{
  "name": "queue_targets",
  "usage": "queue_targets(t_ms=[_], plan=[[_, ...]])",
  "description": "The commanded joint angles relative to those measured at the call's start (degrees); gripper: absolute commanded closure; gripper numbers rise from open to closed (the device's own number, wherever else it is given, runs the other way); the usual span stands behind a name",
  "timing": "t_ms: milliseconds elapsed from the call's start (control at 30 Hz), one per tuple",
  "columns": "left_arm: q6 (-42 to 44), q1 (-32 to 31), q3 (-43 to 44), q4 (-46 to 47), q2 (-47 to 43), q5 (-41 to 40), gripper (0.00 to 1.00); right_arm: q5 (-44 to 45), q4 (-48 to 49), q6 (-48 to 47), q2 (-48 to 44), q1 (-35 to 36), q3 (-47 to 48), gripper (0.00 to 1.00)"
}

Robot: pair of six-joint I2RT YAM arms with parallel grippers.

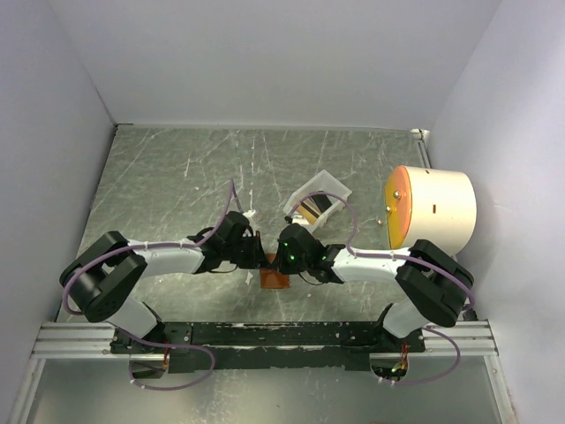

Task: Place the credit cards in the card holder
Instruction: Close the card holder at the center of the board.

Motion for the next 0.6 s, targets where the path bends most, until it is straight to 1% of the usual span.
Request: queue_targets(t_ms=[0,200,367,567], plan=[[1.6,-2.1,-1.8,-4.5,-0.3,-3.2,0.93,-0.4,0.2,0.0,0.7,0.2,-1.3,1.00],[1.4,-3.6,-3.2,-4.4,-3.4,-5.4,0.93,-0.3,0.2,0.0,0.6,0.2,-1.4,1.00],[1.4,-4.0,-3.0,-4.0,-5.2,-5.7,0.93,-0.4,0.3,0.0,0.7,0.1,-1.5,1.00],[1.6,-4.1,-1.0,-4.9,-6.5,-6.3,0.89,-0.3,0.2,-0.1,0.5,0.1,-1.5,1.00]])
